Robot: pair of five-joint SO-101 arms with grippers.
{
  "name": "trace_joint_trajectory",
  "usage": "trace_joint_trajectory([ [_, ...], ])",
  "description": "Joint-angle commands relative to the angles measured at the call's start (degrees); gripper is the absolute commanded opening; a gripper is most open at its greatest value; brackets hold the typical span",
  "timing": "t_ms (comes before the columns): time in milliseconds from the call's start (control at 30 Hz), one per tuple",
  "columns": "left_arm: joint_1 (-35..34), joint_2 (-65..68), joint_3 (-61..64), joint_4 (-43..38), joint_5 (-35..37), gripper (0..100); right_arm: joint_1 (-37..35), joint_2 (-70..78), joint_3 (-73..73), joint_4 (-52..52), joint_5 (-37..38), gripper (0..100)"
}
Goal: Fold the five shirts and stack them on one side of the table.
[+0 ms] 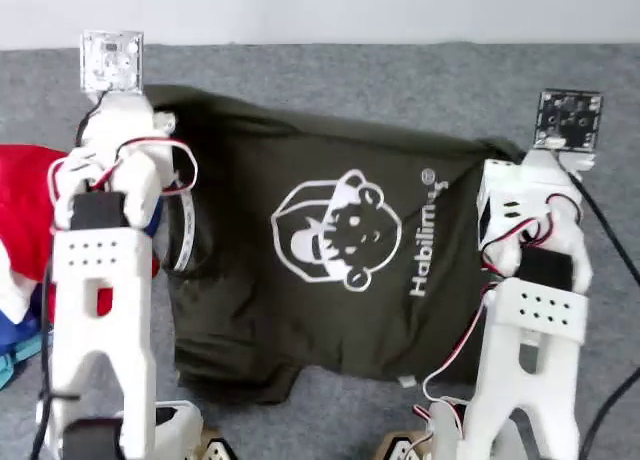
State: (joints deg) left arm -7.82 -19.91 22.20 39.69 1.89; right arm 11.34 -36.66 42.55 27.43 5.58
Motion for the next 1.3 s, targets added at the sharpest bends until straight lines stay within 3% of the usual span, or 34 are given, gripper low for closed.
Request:
trace_joint_trajectory([
  [0, 0.0, 5.5, -1.6, -9.4, 0.4, 2, -0.8, 2.7, 2.5, -18.0, 0.6, 0.9],
  [267, 0.0, 23.2, -15.5, -11.9, 0.4, 2, -2.2, 21.2, -2.4, -33.6, 0.5, 0.9],
  [400, 0.0, 30.2, -22.5, -11.3, 0.4, 2, -2.1, 31.2, -8.9, -35.5, 0.4, 0.9],
  [633, 0.1, 33.6, -27.9, 0.0, 0.4, 2, -2.2, 37.6, -13.1, -35.4, 0.3, 0.9],
  [800, 0.7, 33.8, -27.9, 8.3, -0.7, 2, -2.6, 37.5, -13.1, -26.7, 0.3, 0.9],
  [1267, 1.8, 33.5, -29.6, 41.6, -26.5, 2, -6.4, 28.3, -13.4, 2.6, 0.3, 0.9],
])
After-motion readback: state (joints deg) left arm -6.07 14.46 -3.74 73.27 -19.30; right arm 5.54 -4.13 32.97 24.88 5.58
